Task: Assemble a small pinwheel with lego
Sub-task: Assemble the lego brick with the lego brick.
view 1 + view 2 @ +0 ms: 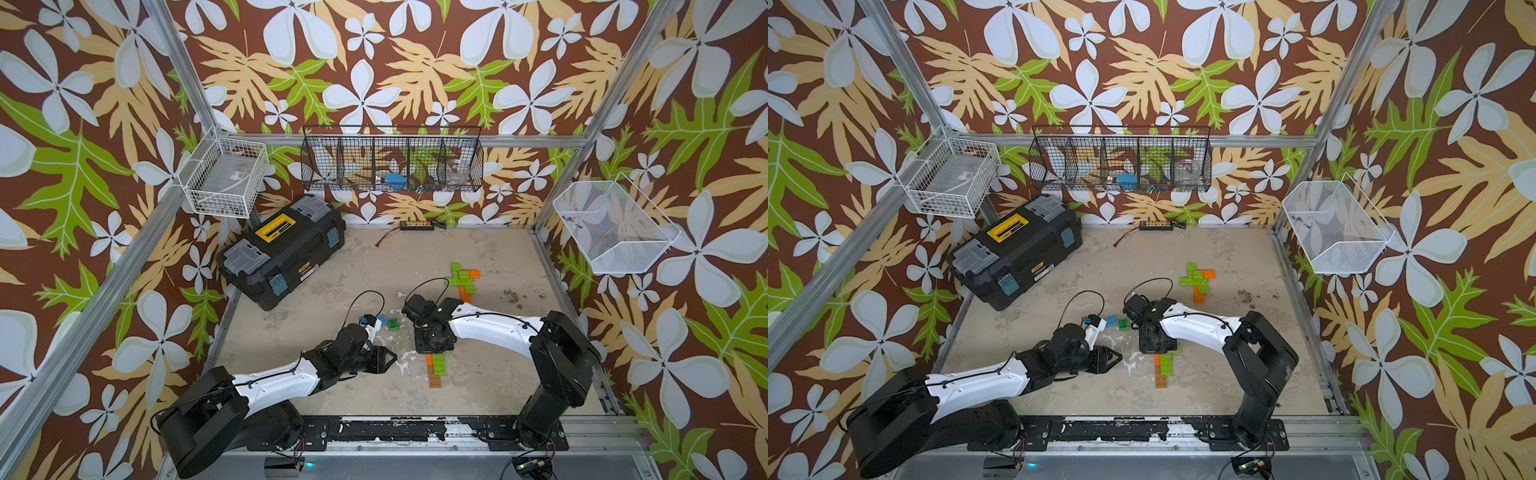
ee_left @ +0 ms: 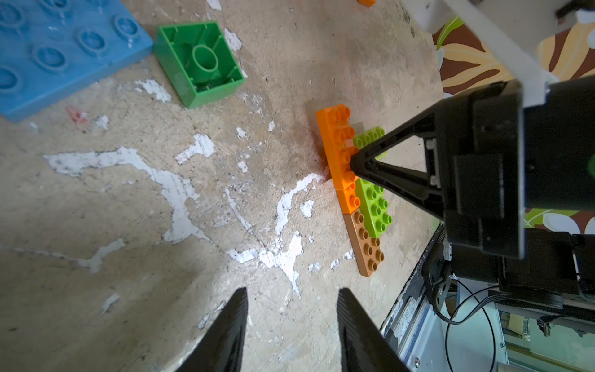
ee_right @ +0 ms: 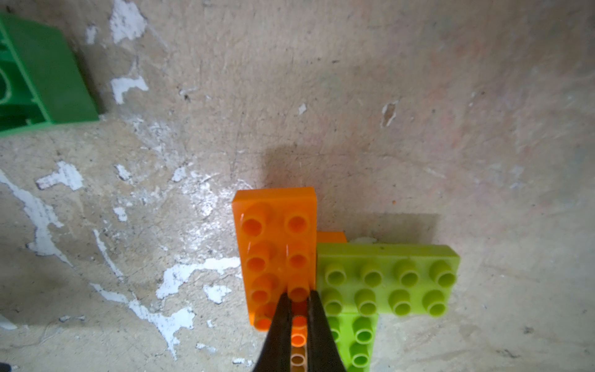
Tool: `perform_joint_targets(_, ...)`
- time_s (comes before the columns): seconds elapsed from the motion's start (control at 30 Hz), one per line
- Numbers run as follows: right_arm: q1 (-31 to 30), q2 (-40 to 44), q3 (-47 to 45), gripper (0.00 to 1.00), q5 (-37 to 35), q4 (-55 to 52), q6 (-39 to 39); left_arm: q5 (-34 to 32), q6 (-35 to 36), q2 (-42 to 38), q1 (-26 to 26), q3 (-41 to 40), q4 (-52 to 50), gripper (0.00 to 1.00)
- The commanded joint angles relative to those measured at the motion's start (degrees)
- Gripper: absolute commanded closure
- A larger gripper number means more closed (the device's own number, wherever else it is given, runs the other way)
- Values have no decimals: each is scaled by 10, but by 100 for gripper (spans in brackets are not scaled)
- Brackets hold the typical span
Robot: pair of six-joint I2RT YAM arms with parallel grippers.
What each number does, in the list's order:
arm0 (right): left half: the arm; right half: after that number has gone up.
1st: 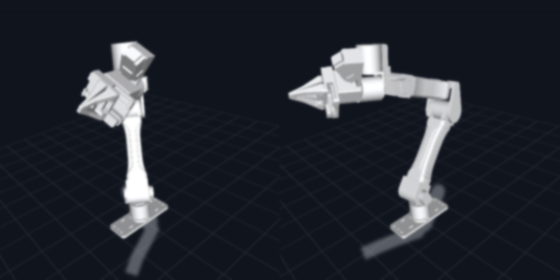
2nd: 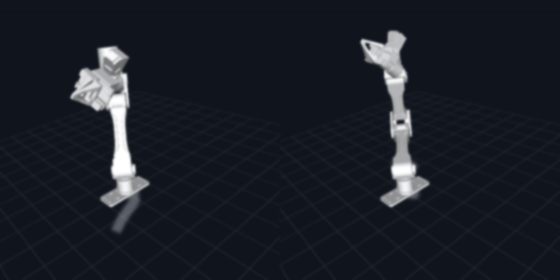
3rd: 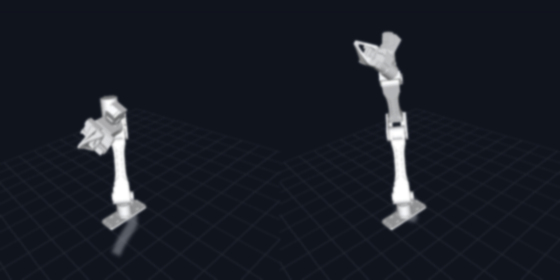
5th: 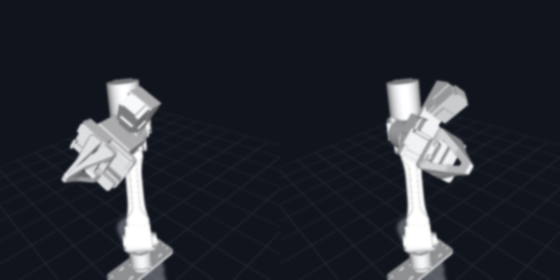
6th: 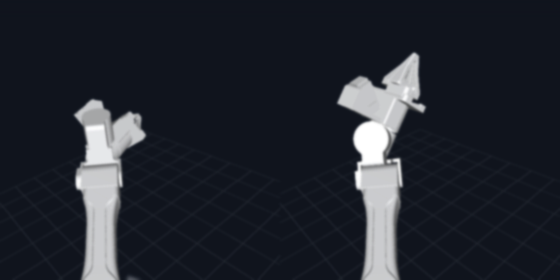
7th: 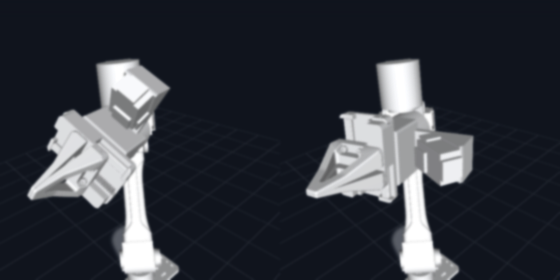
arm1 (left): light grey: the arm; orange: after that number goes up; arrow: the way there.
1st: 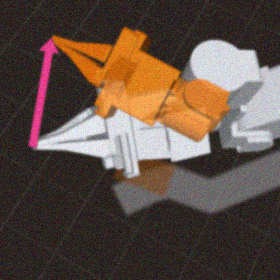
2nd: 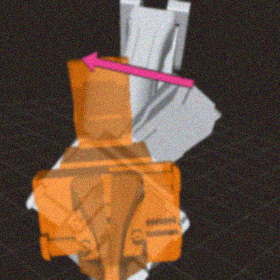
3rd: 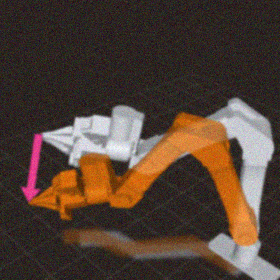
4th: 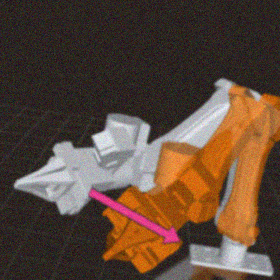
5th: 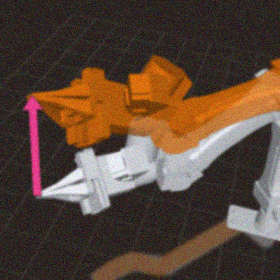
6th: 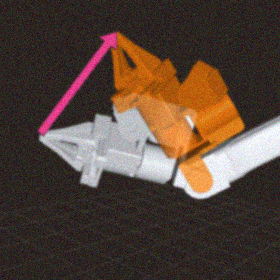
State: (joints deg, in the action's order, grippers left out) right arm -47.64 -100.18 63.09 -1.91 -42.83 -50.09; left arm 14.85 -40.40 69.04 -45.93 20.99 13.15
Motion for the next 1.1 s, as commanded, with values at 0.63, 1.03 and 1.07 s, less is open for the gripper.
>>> perform_joint_targets(0.63,2,-51,36,95,-18,-11,24,-8,3,-9,0,6,-13,52)
perform_joint_targets(1.03,-10,-49,82,96,-10,-21,118,-76,-1,-49,1,15,-59,51)
perform_joint_targets(1.07,-10,-52,86,96,-15,-25,117,-78,0,-47,2,16,-60,51)
